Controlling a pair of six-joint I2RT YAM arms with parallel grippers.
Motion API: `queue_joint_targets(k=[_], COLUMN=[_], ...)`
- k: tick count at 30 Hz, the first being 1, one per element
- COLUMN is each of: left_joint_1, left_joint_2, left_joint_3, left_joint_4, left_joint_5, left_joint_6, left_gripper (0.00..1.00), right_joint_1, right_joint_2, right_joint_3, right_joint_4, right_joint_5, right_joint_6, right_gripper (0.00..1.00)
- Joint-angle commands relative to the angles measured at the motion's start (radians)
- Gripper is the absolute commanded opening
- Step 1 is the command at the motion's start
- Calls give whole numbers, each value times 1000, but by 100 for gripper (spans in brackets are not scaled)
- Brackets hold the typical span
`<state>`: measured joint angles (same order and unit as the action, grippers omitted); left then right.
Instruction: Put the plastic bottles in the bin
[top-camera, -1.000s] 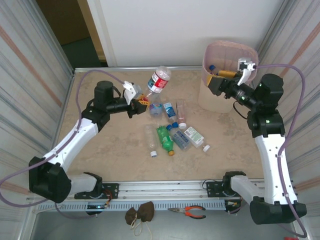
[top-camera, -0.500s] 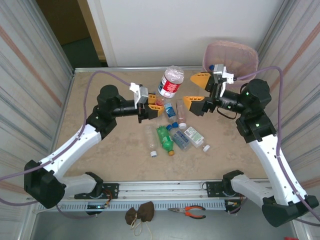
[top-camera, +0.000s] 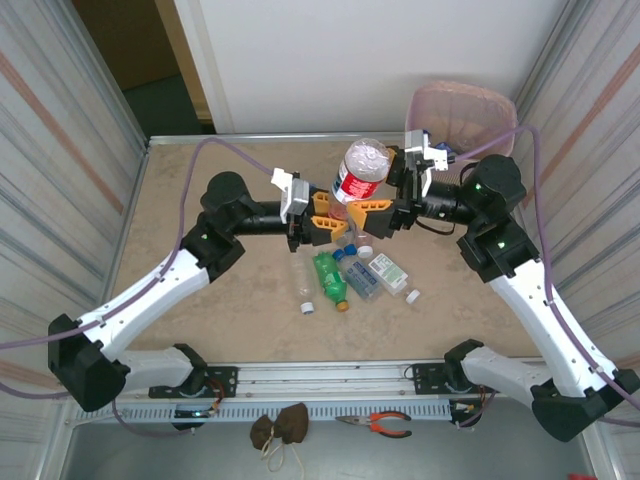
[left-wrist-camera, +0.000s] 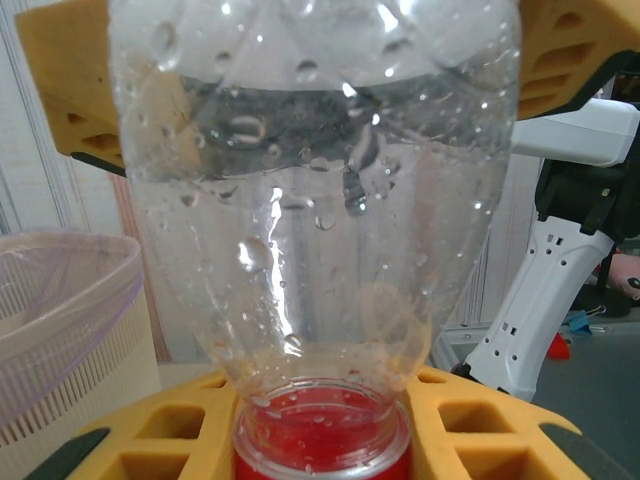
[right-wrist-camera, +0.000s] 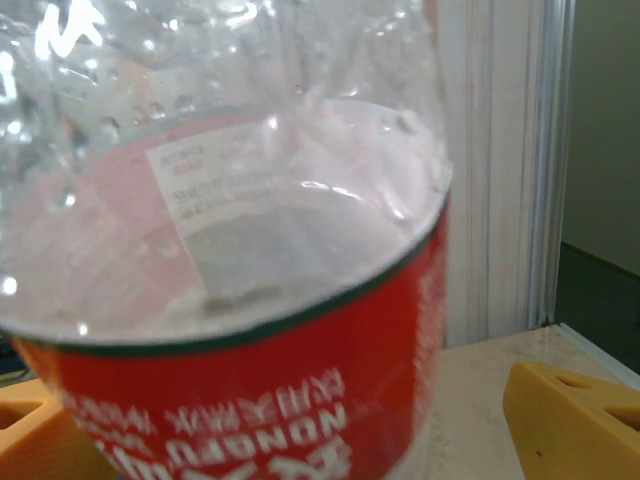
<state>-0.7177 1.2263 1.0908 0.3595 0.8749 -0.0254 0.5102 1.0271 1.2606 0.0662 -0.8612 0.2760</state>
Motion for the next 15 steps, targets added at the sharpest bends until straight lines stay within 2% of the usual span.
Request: queue_joint_targets(k=[1,10,15], left_joint_1=[-11,-14,-14], left_joint_2=[5,9,9], left_joint_3=[34,32,28], left_joint_4=[46,50,50], left_joint_5=[17,5,0], left_joint_6=[-10,-15,-14], left_gripper=[18,18,22], right_joint_1=[14,23,25], right_joint_2=[-6,-4,-4], right_joint_3=[36,40,42], right_joint_4=[34,32,34], right_joint_5=[1,4,8], right_joint_6=[-23,-29,-30], right_gripper=[89,72,69])
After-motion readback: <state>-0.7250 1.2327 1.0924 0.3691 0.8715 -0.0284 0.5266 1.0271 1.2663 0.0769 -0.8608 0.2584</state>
